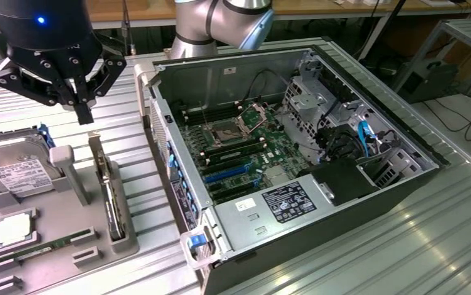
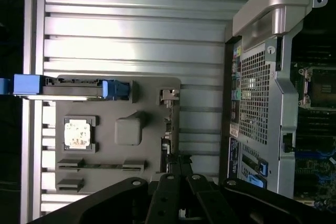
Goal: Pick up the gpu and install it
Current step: 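Reach for the gpu, then pick up the gpu and move the gpu toward the slot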
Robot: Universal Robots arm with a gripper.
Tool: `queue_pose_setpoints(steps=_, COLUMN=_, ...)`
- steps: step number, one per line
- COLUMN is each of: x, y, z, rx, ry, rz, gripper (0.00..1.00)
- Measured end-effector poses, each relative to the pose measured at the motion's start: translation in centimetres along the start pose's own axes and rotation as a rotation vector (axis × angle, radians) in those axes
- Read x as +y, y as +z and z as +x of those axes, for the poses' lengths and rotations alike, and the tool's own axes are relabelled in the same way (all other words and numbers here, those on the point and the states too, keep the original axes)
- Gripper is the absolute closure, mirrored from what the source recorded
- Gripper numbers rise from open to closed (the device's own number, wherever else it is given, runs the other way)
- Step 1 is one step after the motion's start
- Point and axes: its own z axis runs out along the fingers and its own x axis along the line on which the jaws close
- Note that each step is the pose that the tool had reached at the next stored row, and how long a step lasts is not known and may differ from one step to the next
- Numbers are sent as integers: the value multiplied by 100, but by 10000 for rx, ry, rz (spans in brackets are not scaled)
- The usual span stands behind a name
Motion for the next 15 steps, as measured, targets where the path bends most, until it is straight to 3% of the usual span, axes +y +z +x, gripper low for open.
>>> queue_pose_setpoints(steps=7, x=-75, y=-5, z=111, rx=8, ry=-184, rz=-5, gripper=89)
queue_pose_setpoints(steps=15, x=-77, y=-6, z=114, rx=10, ry=-214, rz=-6, gripper=89)
